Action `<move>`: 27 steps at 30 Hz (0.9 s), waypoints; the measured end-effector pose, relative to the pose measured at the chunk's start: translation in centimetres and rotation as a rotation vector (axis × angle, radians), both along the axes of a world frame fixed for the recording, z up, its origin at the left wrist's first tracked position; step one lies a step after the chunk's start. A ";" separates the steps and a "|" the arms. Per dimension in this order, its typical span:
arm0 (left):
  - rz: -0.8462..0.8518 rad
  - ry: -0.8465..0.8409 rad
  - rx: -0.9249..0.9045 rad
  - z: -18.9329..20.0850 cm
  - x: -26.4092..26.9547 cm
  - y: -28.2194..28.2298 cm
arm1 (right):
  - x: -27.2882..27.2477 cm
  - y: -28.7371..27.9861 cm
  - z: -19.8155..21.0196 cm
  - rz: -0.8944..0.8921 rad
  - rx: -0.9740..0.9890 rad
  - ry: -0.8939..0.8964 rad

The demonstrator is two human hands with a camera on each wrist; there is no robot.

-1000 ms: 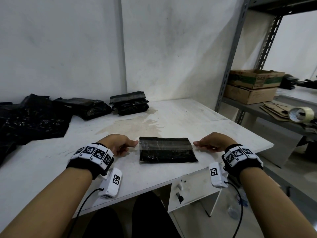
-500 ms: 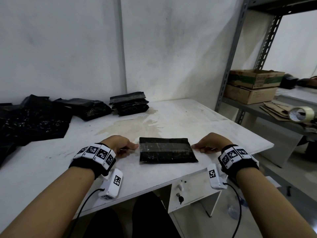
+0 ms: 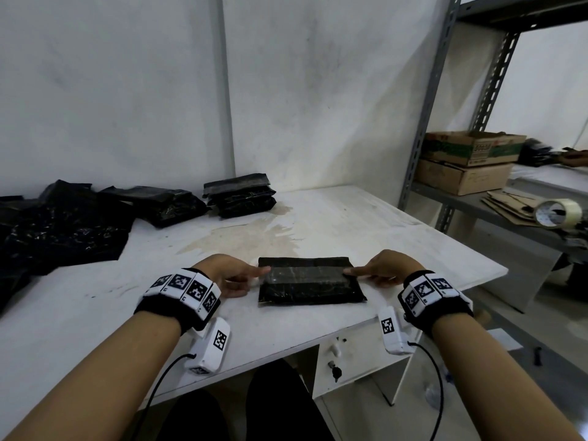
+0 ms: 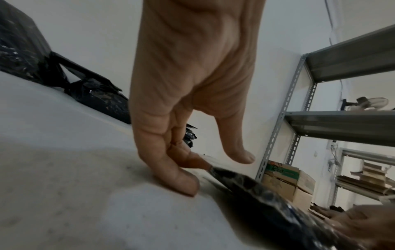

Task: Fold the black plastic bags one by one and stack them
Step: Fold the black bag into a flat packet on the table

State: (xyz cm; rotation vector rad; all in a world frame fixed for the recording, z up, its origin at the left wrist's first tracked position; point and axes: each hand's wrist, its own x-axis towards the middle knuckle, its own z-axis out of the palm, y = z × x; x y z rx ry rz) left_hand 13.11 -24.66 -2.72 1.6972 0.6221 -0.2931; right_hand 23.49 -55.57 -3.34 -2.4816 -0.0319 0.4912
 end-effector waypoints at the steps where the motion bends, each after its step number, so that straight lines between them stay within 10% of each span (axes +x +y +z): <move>1: 0.001 -0.025 -0.013 0.1 0.0 -0.2 | 0.1 0.1 -0.1 0.003 0.001 -0.009; 27: 0.163 -0.571 -0.357 0.3 0.7 0.8 | -0.7 3.5 1.4 -0.073 1.165 0.122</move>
